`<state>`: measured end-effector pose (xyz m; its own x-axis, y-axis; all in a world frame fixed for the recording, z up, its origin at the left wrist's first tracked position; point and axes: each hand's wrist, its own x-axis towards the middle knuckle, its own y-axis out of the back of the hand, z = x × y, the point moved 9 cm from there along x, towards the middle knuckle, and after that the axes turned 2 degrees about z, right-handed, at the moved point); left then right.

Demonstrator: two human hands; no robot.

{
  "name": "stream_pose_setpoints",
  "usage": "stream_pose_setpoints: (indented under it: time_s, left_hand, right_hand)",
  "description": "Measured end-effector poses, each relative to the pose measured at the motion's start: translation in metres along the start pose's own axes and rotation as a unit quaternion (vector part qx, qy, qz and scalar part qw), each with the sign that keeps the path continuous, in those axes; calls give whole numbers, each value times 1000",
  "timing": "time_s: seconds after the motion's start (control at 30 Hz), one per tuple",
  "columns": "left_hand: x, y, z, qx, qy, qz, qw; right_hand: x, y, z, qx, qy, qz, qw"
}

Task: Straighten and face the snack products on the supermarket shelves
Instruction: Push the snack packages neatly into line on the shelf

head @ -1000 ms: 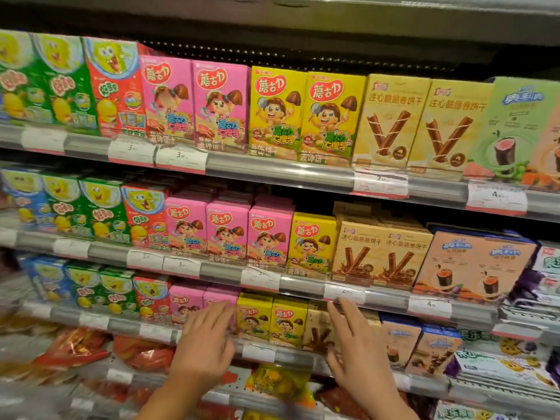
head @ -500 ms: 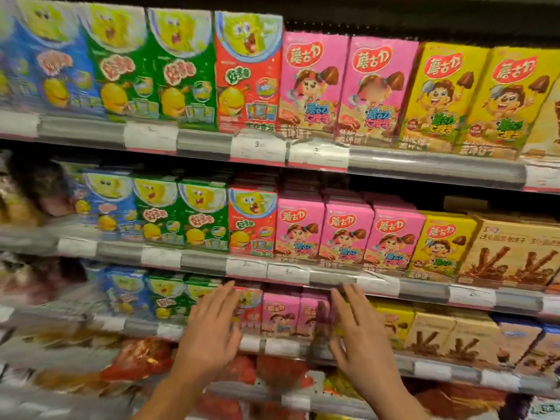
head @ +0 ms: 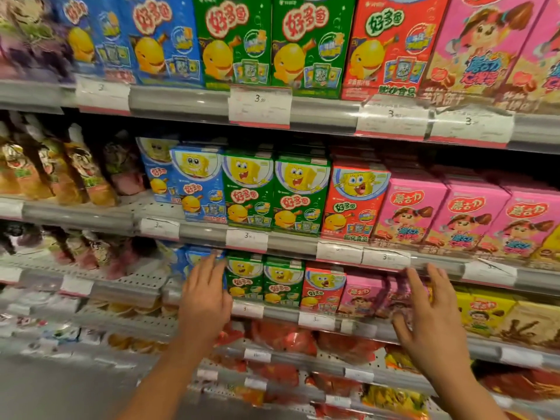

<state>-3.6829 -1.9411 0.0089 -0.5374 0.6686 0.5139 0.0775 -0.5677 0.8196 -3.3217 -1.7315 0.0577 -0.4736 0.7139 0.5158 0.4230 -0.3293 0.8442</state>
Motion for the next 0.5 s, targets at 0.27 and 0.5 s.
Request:
stream_pose_setpoints:
  time_s: [0.27,0.5]
  left_hand:
    - [29,-8,-79,75,82,-51,993]
    - [43,-7,-111,97,79,-76,989]
  right_hand:
    - [2,3,-3,-9,-9,9,1000]
    - [3,3,-8,-13,-12,14,1000]
